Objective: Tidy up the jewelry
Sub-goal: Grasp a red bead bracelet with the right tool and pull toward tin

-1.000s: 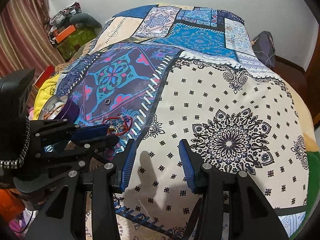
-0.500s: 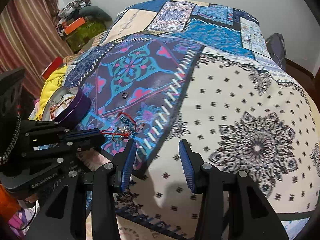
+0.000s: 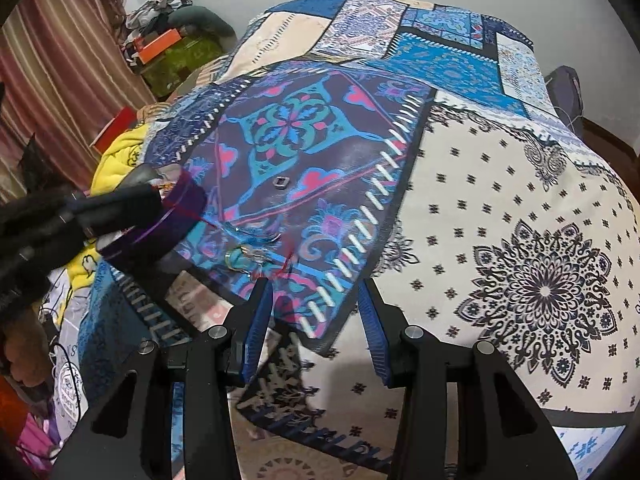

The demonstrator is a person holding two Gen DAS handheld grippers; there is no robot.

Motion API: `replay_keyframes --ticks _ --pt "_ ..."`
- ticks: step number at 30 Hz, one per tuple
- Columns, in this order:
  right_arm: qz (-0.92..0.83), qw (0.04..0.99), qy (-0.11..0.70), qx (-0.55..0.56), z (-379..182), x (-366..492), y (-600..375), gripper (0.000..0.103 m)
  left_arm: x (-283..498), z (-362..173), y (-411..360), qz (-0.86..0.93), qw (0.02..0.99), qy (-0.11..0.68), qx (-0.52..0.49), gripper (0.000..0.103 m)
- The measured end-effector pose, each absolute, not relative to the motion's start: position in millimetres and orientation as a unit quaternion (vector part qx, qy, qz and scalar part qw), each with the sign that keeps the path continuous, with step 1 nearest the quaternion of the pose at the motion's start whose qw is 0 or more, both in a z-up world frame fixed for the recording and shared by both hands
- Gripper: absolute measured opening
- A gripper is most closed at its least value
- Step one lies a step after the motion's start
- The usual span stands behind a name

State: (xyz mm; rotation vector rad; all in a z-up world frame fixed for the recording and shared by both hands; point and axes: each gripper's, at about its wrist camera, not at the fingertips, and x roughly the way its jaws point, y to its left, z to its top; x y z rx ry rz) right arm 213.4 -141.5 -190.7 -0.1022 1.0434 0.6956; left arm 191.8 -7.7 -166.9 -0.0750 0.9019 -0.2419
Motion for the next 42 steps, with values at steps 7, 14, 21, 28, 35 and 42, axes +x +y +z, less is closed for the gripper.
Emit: replay_keyframes --ticks 7,14,21,28,35,42 --pt "0.342 0.804 0.483 -0.058 -188 209 -125 0.04 184 -134 -5 -0.115 0.912 0.393 -0.035 0.0" --pt "0.347 0.801 0.483 -0.066 -191 210 -113 0.04 175 -125 16 -0.1 0.919 0.378 -0.057 0.0" --pt "0.357 0.798 0.481 -0.072 -191 211 -100 0.04 165 -112 40 -0.075 0.93 0.352 -0.079 0.0" --pt "0.337 0.807 0.48 -0.071 -194 221 -102 0.032 164 -115 50 -0.074 0.929 0.351 -0.087 0.0" --pt "0.328 0.805 0.489 -0.077 -198 227 -108 0.031 165 -130 49 -0.083 0.922 0.367 -0.092 0.0" --pt "0.336 0.801 0.485 -0.096 -199 226 -98 0.031 167 -142 45 -0.09 0.915 0.381 -0.096 0.0"
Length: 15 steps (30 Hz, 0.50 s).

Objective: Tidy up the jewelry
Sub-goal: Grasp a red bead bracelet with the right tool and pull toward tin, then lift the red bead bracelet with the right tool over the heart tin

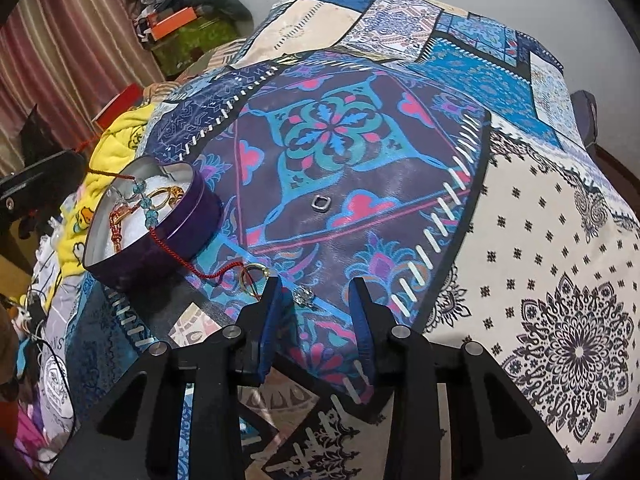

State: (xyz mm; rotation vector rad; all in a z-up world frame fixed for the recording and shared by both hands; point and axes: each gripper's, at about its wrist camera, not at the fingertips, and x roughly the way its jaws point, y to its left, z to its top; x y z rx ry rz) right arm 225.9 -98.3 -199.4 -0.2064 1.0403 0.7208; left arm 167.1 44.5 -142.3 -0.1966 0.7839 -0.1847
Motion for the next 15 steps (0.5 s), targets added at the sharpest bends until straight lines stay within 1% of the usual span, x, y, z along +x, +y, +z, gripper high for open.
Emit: replay_keyframes --ticks 1,3,4,6,15 --pt "0.333 0.803 0.483 -0.102 -200 226 -97 0.029 167 -143 44 -0.091 0.915 0.382 -0.095 0.0" --pt "0.327 0.806 0.481 -0.108 -201 228 -97 0.017 167 -145 42 -0.091 0.914 0.384 -0.09 0.0" --pt "0.327 0.806 0.482 -0.103 -202 230 -99 0.016 167 -145 41 -0.092 0.914 0.384 -0.088 0.0" --pt "0.328 0.806 0.485 -0.091 -202 232 -103 0.009 166 -144 41 -0.093 0.915 0.384 -0.087 0.0" --pt "0.323 0.813 0.479 -0.068 -192 226 -114 0.009 166 -143 40 -0.095 0.913 0.386 -0.093 0.0"
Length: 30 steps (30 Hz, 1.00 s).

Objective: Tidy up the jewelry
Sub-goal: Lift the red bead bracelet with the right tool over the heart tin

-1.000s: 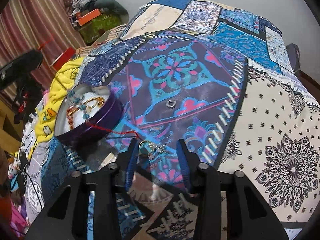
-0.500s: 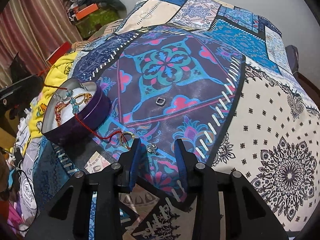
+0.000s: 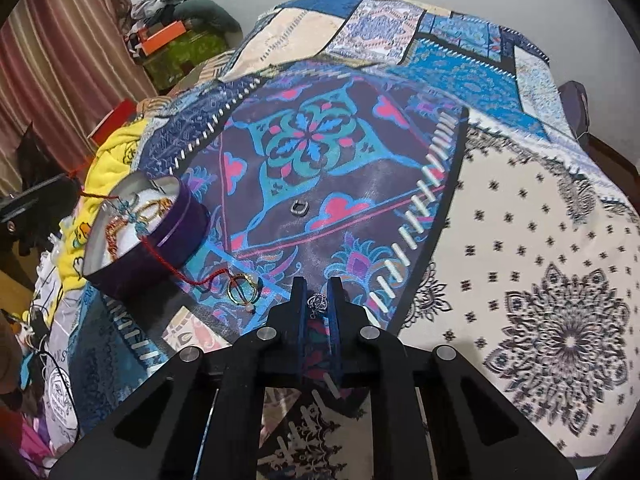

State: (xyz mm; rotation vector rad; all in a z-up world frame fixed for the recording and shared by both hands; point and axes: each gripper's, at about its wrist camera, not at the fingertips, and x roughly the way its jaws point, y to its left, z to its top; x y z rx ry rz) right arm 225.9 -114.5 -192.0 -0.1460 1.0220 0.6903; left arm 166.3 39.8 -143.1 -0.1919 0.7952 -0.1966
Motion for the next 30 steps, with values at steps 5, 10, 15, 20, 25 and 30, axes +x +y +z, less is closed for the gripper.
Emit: replay_keyframes --ticks 5,10,15,20,25,30 --pt "0.322 0.827 0.456 -0.062 -168 222 -120 0.009 163 -134 37 -0.098 0.916 0.377 -0.091 0.0" --pt "0.323 0.843 0.426 -0.06 -139 214 -120 0.009 155 -115 39 -0.098 0.925 0.357 -0.09 0.0" --pt "0.333 0.853 0.397 -0.056 -117 202 -113 0.009 147 -96 45 -0.089 0.933 0.337 -0.089 0.0" --pt "0.346 0.856 0.38 -0.052 -104 192 -103 0.009 138 -79 53 -0.076 0.941 0.319 -0.082 0.0" --pt "0.358 0.857 0.368 -0.049 -95 185 -92 0.009 129 -66 63 -0.065 0.948 0.303 -0.079 0.0" --pt "0.368 0.857 0.357 -0.047 -88 181 -81 0.009 124 -57 71 -0.059 0.952 0.29 -0.076 0.0"
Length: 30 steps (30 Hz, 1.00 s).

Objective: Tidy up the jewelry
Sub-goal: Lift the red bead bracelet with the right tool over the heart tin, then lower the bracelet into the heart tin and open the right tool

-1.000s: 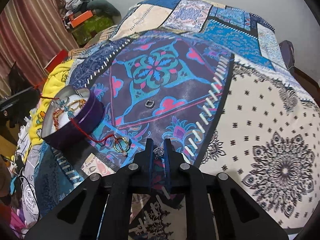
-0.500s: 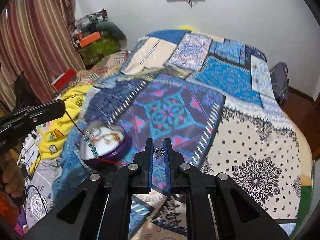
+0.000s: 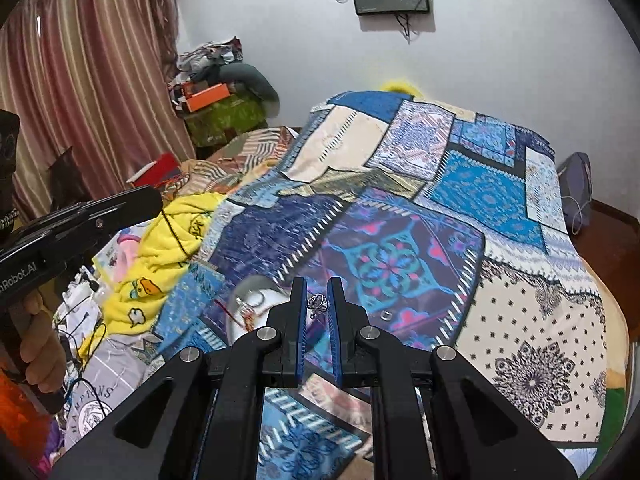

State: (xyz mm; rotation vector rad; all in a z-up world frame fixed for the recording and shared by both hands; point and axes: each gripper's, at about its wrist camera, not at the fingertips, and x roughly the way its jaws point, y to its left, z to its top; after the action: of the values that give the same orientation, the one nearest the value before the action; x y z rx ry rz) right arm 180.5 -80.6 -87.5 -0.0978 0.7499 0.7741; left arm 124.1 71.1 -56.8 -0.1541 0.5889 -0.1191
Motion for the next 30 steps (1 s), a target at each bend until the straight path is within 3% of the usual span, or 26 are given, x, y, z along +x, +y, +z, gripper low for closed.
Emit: replay_keyframes --ticks 14,30 --pt "0.392 0.842 0.367 -0.042 -96 184 -53 0.009 133 -44 79 -0.062 0.959 0.269 -0.067 0.0" --pt "0.406 0.809 0.42 -0.061 -137 188 -27 0.009 158 -115 95 -0.078 0.924 0.357 -0.113 0.0"
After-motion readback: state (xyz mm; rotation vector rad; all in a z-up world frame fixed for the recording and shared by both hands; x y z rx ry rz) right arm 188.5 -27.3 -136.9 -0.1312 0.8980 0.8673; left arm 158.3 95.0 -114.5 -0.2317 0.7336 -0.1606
